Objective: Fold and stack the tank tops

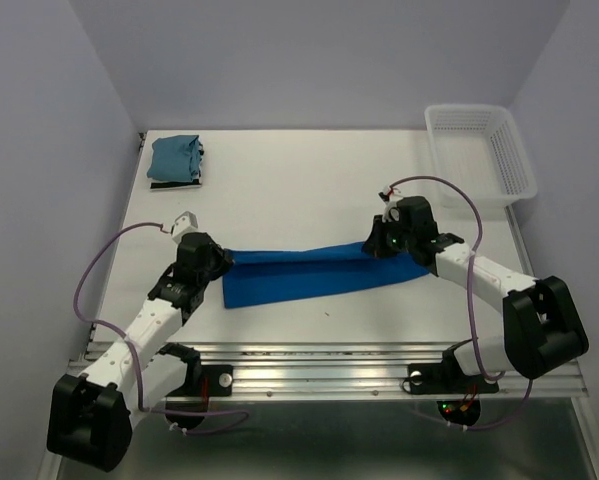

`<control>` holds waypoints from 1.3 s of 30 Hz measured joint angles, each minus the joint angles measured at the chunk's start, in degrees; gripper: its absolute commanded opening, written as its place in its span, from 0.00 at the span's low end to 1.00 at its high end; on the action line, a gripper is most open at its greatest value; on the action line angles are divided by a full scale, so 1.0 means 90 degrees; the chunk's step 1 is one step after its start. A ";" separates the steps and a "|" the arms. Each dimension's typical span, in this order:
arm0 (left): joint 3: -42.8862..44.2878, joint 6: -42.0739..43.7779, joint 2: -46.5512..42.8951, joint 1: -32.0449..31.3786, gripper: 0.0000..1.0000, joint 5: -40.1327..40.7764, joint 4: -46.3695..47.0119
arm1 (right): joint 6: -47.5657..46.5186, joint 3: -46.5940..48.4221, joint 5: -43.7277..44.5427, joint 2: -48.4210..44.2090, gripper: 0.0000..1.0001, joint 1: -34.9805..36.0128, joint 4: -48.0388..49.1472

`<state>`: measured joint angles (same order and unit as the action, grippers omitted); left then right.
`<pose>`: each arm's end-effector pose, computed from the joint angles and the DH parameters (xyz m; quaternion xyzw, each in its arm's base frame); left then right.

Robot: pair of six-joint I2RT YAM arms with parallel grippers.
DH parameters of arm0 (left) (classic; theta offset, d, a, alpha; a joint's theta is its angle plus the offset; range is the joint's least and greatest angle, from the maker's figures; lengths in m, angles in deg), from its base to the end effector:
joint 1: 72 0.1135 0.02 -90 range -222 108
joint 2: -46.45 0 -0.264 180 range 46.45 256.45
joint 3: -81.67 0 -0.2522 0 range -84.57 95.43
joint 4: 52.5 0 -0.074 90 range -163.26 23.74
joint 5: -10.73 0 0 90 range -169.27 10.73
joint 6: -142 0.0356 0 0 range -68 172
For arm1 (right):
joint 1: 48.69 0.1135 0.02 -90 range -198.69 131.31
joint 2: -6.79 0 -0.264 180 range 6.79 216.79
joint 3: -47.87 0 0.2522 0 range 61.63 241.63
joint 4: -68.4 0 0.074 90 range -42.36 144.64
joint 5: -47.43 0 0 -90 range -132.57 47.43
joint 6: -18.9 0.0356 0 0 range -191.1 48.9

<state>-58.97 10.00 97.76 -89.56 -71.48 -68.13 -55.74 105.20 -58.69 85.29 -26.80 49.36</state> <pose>0.1908 -0.0553 0.2168 -0.2150 0.8265 -0.2063 0.4776 0.2609 0.1155 0.2113 -0.1101 0.8933 0.2536 0.3544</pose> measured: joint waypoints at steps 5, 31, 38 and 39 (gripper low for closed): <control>-0.0204 -0.0124 -0.0056 0.0000 0.00 -0.0051 0.0005 | 0.0056 -0.0168 -0.0002 -0.0007 0.04 0.0000 0.0010; -0.0648 -0.1112 -0.0862 -0.0012 0.68 -0.0347 -0.1508 | 0.0556 -0.1229 -0.0418 -0.1362 0.85 0.0000 -0.0219; -0.0520 -0.1129 -0.0529 -0.0012 0.67 -0.0362 -0.1469 | 0.1037 -0.1141 0.0806 -0.1557 1.00 0.0007 -0.0427; -0.0500 -0.1127 -0.0432 -0.0012 0.66 -0.0362 -0.1435 | 0.1124 -0.1093 0.1222 -0.1557 1.00 0.0005 -0.0471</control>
<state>-63.47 -0.14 93.87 -89.67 -74.73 -81.05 -45.62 95.37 -47.69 71.28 -26.76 45.12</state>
